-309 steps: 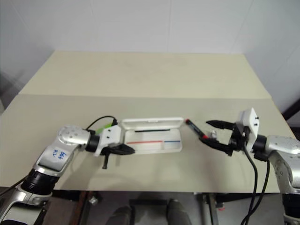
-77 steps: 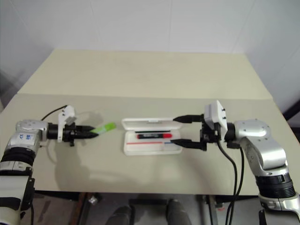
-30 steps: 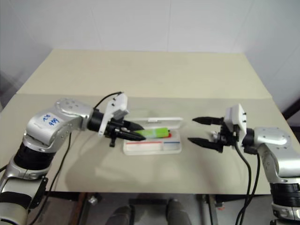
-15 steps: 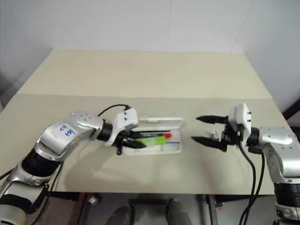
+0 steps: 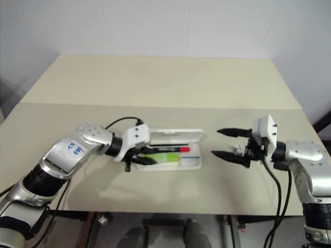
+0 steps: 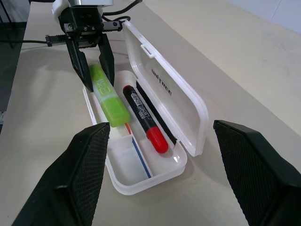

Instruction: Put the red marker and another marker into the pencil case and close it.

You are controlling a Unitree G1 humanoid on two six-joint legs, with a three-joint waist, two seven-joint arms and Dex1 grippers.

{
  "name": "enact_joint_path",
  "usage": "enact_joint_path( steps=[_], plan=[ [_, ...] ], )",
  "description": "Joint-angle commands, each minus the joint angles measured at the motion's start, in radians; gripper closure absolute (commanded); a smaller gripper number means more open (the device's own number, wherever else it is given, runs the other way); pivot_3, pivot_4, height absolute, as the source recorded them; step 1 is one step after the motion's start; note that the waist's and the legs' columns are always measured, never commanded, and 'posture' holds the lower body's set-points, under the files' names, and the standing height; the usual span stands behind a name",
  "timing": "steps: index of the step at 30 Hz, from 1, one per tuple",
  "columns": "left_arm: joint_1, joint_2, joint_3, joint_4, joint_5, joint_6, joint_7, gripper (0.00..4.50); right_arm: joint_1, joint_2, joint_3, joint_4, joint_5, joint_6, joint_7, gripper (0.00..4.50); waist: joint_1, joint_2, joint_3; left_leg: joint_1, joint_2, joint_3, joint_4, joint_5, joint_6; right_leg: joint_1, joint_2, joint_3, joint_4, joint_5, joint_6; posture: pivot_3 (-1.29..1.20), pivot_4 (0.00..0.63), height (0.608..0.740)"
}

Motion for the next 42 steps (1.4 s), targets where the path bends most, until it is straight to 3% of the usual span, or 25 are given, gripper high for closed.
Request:
enact_joint_path(
  steps=[1, 8, 13, 18, 27, 35, 42],
  plan=[
    [0.008, -0.004, 0.007, -0.022, 0.006, -0.015, -0.01, 2.1, 0.001, -0.011, -0.025, -0.029, 0.006, -0.013, -0.006, 0.0, 0.0, 0.0, 0.0, 0.0, 0.0, 0.0, 0.0, 0.0, 0.0, 0.0, 0.0, 0.0, 0.0, 0.0, 0.0, 0.0, 0.15, 0.74],
    [0.013, -0.007, 0.02, -0.032, 0.001, -0.005, -0.01, 0.01, -0.006, -0.014, -0.022, -0.019, -0.001, -0.017, -0.006, 0.0, 0.0, 0.0, 0.0, 0.0, 0.0, 0.0, 0.0, 0.0, 0.0, 0.0, 0.0, 0.0, 0.0, 0.0, 0.0, 0.0, 0.15, 0.74],
    [0.037, -0.024, 0.076, -0.062, -0.041, -0.014, -0.007, 0.01, 0.015, -0.033, -0.031, -0.003, -0.035, -0.014, -0.02, 0.0, 0.001, 0.0, 0.0, 0.0, 0.0, 0.0, 0.0, 0.0, 0.0, 0.0, 0.0, 0.0, 0.0, 0.0, 0.0, 0.0, 0.15, 0.74],
    [0.108, -0.048, 0.213, -0.145, -0.19, -0.06, -0.075, 0.01, 0.061, -0.063, -0.04, 0.03, -0.089, 0.004, -0.068, 0.0, 0.002, 0.0, 0.0, 0.0, 0.0, 0.0, 0.0, 0.0, 0.0, 0.0, -0.001, 0.0, 0.0, 0.0, 0.0, 0.0, 0.15, 0.74],
    [0.214, -0.057, 0.441, -0.138, -0.4, -0.171, -0.193, 0.01, 0.107, -0.016, -0.056, 0.097, -0.174, 0.048, -0.295, 0.0, -0.001, 0.0, 0.0, 0.002, 0.0, 0.002, 0.001, 0.0, 0.0, 0.001, 0.0, 0.001, 0.0, -0.002, -0.004, 0.0, 0.15, 0.74],
    [0.291, 0.062, 0.522, -0.067, -0.398, -0.298, -0.32, 0.01, 0.101, 0.07, -0.05, 0.164, -0.222, 0.094, -0.484, 0.0, -0.003, 0.0, 0.0, 0.002, 0.0, 0.003, 0.002, 0.001, 0.0, 0.001, 0.0, 0.003, 0.0, -0.006, -0.011, 0.0, 0.15, 0.74],
    [0.299, 0.138, 0.547, 0.039, -0.336, -0.427, -0.366, 0.01, 0.119, 0.088, -0.036, 0.165, -0.228, 0.13, -0.511, 0.0, -0.003, 0.0, 0.0, 0.002, 0.0, 0.004, 0.001, 0.001, 0.001, 0.001, 0.0, 0.004, 0.0, -0.006, -0.011, 0.0, 0.15, 0.74]
  ],
)
